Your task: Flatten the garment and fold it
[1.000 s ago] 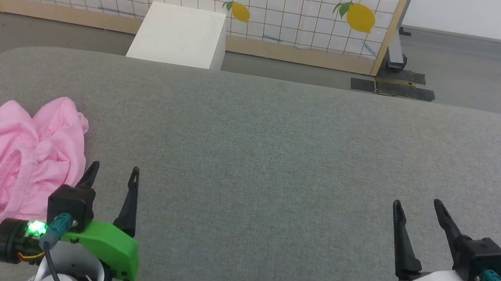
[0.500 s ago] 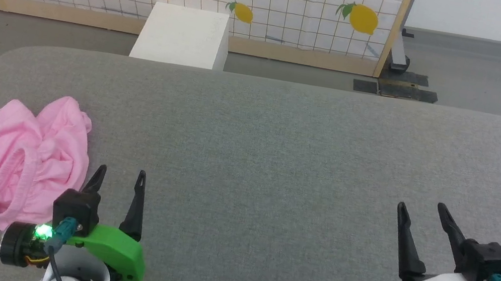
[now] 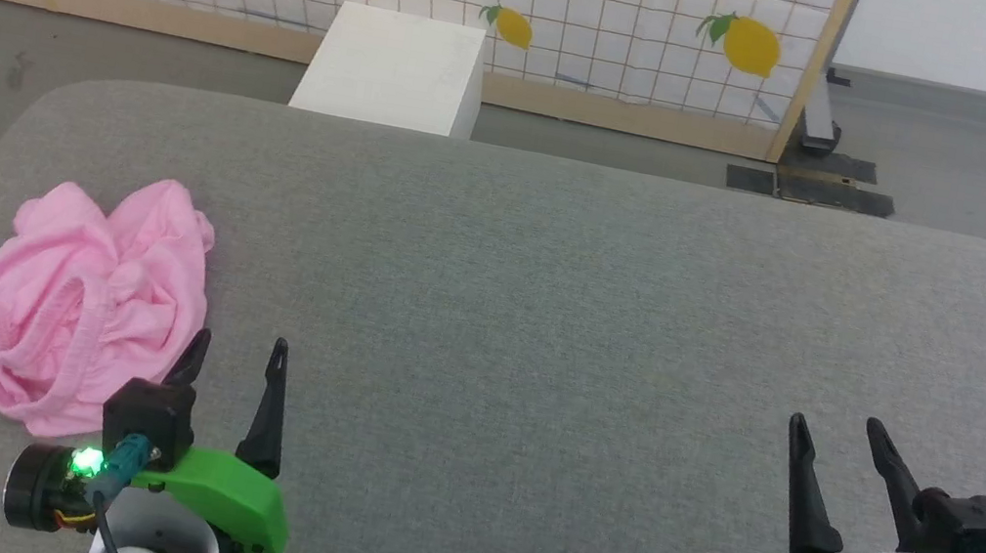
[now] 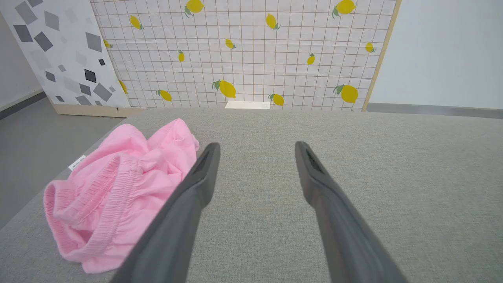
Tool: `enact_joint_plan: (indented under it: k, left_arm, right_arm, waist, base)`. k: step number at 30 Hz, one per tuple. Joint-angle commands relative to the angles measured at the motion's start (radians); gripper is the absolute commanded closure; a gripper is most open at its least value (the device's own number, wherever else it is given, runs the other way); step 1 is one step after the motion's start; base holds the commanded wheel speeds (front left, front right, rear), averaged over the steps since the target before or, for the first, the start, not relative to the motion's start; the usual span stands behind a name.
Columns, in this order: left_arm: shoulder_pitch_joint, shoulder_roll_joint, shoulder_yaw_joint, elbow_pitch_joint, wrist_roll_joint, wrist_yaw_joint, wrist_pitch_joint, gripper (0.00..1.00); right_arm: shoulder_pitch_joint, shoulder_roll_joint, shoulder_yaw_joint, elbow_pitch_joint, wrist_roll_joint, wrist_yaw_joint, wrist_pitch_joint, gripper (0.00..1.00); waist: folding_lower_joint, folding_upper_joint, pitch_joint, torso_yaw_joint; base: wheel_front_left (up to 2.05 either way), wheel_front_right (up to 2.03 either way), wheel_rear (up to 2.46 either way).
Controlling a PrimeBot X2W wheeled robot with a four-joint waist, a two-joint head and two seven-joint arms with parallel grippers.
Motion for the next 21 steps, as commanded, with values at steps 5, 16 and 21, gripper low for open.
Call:
enact_joint_plan:
  k: [5,16,21]
  left_arm:
    - [-0.009,-0.002,-0.003,0.011,-0.02,0.011,-0.018,0.0]
    - [-0.008,-0.002,-0.011,0.023,-0.039,0.021,-0.044,0.0]
    - [-0.01,-0.002,-0.014,0.028,-0.047,0.026,-0.055,0.0]
  right_arm:
    - [0.012,0.0,-0.005,0.017,0.024,0.0,-0.02,0.0]
    - [0.018,0.0,-0.006,0.048,0.058,-0.001,-0.046,0.0]
    - [0.019,0.0,-0.006,0.06,0.07,-0.001,-0.057,0.0]
  waist:
    - [0.0,0.0,0.001,0.032]
    - [0.0,0.0,0.005,0.103]
    - [0.0,0.0,0.007,0.132]
  base:
    - [0.0,0.0,0.0]
    - [0.0,0.0,0.0]
    - [0.0,0.0,0.0]
